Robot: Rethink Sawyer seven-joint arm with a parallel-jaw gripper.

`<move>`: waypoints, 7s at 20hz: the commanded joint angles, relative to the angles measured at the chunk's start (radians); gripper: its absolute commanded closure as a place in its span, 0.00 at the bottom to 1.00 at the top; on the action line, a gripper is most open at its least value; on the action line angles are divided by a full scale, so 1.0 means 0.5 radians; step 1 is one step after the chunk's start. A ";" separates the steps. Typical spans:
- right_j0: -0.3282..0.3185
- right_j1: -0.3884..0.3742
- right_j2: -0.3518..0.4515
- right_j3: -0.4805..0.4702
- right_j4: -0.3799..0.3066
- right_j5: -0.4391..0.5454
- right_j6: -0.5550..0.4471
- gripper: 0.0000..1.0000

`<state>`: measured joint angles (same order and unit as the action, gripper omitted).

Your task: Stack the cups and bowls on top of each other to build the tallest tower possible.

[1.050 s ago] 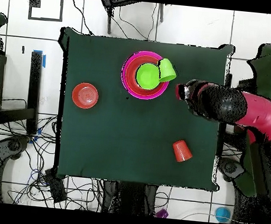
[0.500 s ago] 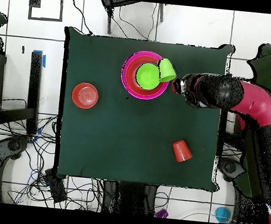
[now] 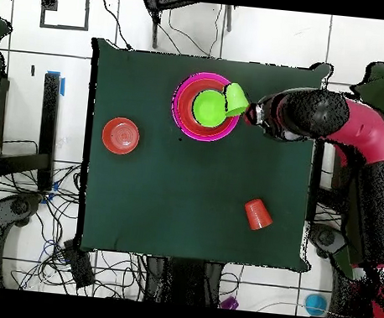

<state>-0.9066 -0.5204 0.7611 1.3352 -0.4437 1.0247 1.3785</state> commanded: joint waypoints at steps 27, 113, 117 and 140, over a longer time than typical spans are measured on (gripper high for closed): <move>-0.178 -0.272 0.443 0.104 0.016 -0.192 -0.383 0.00; -0.280 -0.236 -0.221 1.053 -0.279 -0.806 0.009 0.00; -0.283 -0.246 -0.211 1.000 -0.304 -0.726 -0.086 0.00; -0.220 -0.147 -0.155 0.687 -0.352 -0.461 -0.275 0.00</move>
<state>-1.0760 -0.6331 0.6994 1.7212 -0.5713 0.6750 1.3783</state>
